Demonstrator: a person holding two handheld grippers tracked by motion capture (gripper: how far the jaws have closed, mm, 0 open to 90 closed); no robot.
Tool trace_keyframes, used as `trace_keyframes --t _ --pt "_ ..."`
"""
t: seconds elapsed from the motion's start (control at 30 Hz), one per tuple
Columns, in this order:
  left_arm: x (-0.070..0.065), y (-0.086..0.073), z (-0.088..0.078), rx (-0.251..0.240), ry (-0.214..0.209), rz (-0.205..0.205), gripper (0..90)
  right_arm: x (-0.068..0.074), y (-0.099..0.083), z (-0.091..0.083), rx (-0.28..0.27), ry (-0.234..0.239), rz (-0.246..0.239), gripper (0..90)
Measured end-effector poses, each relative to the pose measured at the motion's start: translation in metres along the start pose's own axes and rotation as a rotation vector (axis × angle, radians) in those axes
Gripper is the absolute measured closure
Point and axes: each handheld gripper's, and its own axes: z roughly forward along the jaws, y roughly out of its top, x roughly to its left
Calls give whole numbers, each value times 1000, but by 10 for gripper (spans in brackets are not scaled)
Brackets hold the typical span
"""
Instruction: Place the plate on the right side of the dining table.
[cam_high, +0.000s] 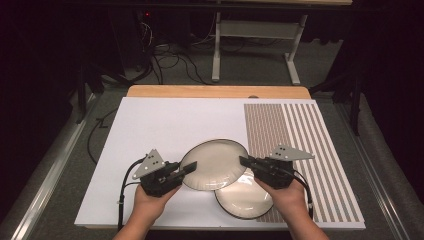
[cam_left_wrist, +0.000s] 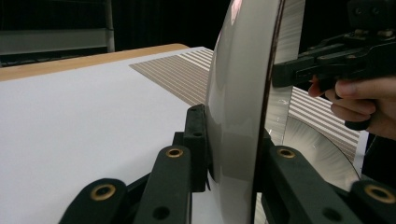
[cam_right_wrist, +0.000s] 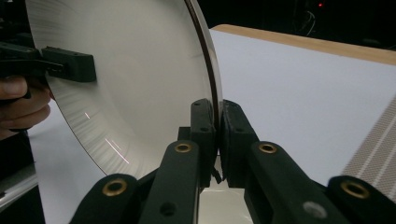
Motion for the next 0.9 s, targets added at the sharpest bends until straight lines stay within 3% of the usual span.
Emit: trace_keyframes --t 0.5,0.9 --pt "-12 21 63 -2 -77 -16 762 -35 1 -47 -27 -103 22 877" --pt "-34 39 117 32 -117 20 751 -65 -13 -89 -58 -183 70 878"
